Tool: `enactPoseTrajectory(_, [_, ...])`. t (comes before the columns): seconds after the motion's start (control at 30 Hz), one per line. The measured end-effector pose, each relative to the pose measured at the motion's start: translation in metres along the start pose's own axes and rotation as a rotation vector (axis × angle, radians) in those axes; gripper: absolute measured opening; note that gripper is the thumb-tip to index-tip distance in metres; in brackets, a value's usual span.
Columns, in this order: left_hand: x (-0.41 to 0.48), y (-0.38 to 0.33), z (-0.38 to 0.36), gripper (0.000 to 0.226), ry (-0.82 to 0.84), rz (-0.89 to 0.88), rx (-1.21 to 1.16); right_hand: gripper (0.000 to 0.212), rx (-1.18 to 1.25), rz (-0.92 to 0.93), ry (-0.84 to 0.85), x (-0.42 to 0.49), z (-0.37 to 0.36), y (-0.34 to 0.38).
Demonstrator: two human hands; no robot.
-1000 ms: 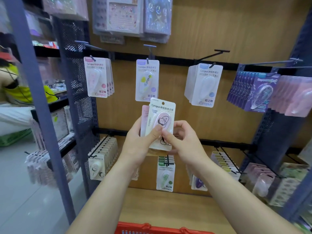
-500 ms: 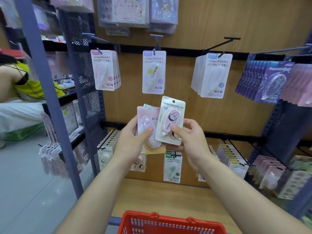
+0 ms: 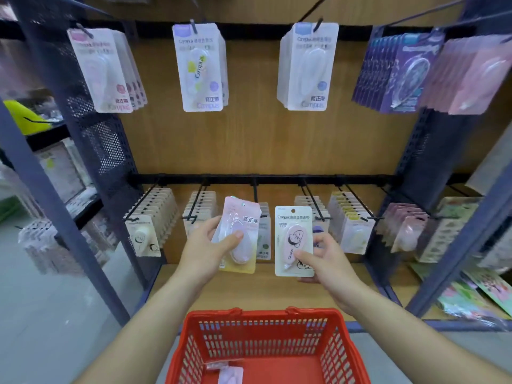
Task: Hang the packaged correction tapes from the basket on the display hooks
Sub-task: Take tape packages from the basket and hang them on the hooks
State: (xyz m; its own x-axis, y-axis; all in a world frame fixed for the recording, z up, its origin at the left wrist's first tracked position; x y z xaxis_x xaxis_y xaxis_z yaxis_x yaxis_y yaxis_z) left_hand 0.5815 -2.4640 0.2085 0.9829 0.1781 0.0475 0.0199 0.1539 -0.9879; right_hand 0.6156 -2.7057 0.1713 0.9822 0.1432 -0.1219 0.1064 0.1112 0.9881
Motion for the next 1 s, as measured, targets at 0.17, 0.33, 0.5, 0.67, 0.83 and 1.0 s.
enactPoseTrajectory(0.17, [0.003,0.017,-0.03,0.031,0.08,0.049,0.067,0.028,-0.068,-0.102,-0.031,0.007,0.037,-0.046])
enactPoseTrajectory(0.33, [0.01,0.037,-0.071,0.035,0.175,0.1,0.064,0.027,-0.071,-0.137,-0.103,0.019,0.078,-0.068])
enactPoseTrajectory(0.5, [0.022,0.053,-0.116,0.036,0.253,0.136,0.088,0.026,-0.086,-0.157,-0.167,0.023,0.125,-0.083])
enactPoseTrajectory(0.67, [0.025,0.061,-0.161,0.049,0.334,0.15,0.08,0.028,-0.09,-0.175,-0.198,0.021,0.162,-0.092])
enactPoseTrajectory(0.83, [0.022,0.073,-0.168,0.046,0.292,0.184,0.118,0.031,-0.164,-0.177,-0.084,0.033,0.147,-0.093])
enactPoseTrajectory(1.0, [0.026,0.084,-0.149,0.034,0.25,0.218,0.164,0.028,-0.225,-0.152,0.017,0.048,0.121,-0.088])
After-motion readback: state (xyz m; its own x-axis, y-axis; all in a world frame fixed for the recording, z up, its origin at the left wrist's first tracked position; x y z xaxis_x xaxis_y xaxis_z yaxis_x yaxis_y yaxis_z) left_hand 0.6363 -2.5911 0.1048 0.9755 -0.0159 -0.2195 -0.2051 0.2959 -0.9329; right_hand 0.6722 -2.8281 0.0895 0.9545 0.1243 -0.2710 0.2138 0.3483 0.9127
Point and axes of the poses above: each hand's wrist, its own x-axis towards the middle knuckle, its own z-axis out of the back of the hand, y = z × x, the point moved 7 cm from there along x, towards the middle knuckle, and after that the axes turned 3 degrees about y, right-handed, at the moved point
